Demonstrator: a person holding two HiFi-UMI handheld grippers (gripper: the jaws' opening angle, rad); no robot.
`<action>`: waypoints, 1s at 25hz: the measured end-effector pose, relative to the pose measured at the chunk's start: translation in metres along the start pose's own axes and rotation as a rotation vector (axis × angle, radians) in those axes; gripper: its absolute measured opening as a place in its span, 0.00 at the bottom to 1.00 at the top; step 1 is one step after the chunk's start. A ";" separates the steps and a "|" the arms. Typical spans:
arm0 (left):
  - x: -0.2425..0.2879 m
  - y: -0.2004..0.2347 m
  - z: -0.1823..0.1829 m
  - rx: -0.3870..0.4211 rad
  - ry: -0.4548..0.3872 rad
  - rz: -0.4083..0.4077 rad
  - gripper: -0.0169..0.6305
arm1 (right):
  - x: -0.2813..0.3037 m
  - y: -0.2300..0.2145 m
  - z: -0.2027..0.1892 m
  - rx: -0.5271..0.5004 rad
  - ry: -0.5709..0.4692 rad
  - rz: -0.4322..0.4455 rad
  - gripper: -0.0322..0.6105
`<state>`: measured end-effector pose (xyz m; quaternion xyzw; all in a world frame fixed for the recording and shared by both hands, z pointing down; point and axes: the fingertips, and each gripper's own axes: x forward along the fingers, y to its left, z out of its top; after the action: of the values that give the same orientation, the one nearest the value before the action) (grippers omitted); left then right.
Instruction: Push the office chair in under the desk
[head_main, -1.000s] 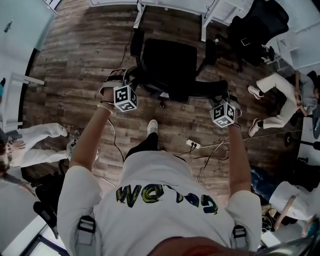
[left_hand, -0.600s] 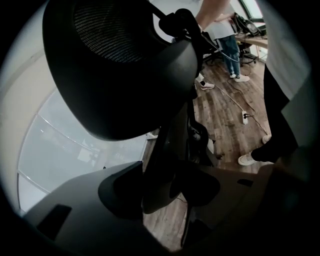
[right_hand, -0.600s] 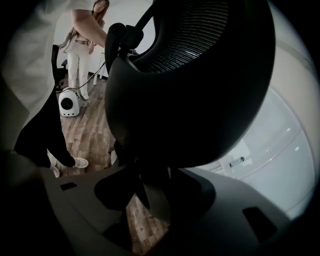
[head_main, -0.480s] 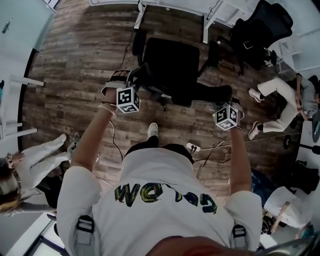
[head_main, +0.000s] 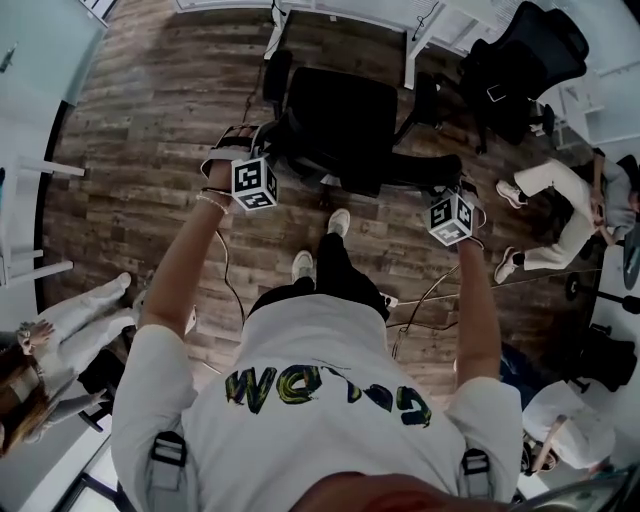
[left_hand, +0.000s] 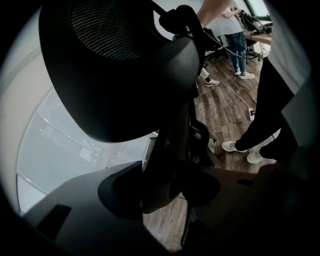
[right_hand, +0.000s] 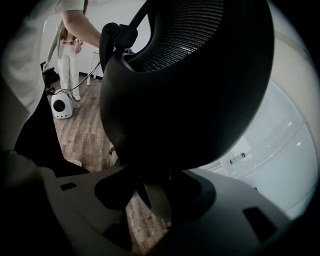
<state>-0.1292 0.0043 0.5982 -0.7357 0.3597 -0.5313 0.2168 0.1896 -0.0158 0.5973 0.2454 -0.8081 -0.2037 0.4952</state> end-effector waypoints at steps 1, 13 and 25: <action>0.005 0.004 0.000 -0.002 0.000 -0.001 0.36 | 0.004 -0.005 0.000 -0.001 0.000 -0.001 0.37; 0.073 0.067 0.000 -0.033 0.029 0.002 0.37 | 0.059 -0.078 -0.001 -0.002 -0.027 -0.007 0.37; 0.154 0.137 0.004 -0.068 0.094 0.016 0.38 | 0.124 -0.164 -0.010 -0.011 -0.045 0.010 0.37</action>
<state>-0.1392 -0.2011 0.5973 -0.7140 0.3933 -0.5509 0.1790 0.1826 -0.2211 0.5945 0.2342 -0.8191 -0.2112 0.4791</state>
